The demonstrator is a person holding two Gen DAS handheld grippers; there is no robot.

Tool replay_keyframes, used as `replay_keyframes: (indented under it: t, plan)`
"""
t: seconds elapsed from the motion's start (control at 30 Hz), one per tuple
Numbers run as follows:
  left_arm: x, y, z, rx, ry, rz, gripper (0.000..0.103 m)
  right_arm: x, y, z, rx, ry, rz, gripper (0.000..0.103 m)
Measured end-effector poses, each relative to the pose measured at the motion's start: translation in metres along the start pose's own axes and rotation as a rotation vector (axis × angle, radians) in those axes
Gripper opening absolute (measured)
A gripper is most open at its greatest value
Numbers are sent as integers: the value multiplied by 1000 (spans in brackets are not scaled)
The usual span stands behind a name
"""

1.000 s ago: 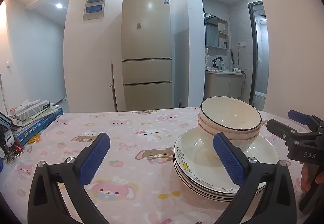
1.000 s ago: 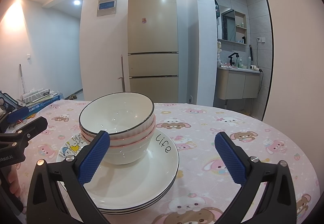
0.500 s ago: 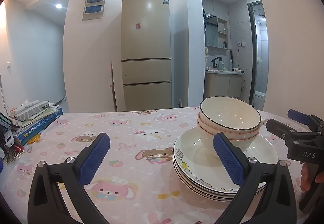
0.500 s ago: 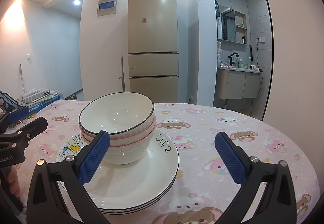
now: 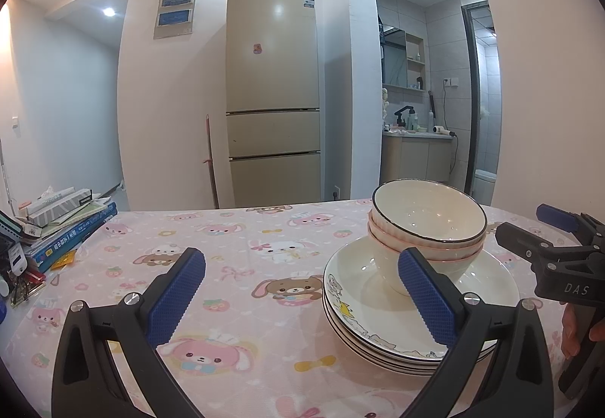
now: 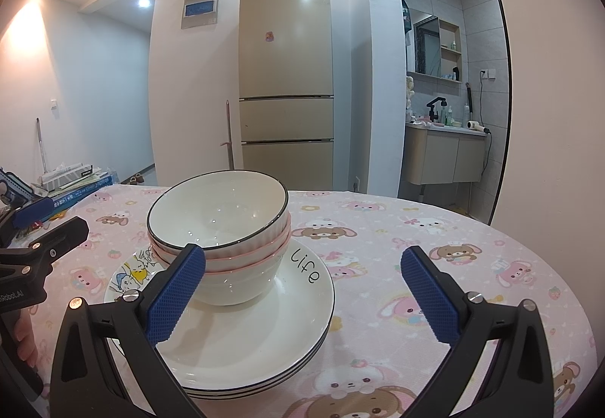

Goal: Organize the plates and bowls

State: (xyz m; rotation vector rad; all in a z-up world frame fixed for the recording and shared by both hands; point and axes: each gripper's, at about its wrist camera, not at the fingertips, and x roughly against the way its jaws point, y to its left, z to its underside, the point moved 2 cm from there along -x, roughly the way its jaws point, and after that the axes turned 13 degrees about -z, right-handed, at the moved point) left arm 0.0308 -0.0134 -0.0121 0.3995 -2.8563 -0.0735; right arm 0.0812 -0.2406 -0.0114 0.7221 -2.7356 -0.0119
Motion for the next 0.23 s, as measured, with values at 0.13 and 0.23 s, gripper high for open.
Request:
replay_keyframes:
  t: [0.13,0.23]
  plan:
    - [0,0,0,2,1,1,103,0,0,0,0,0,0,103]
    - [0,0,0,1,1,1,103,0,0,0,0,0,0,103]
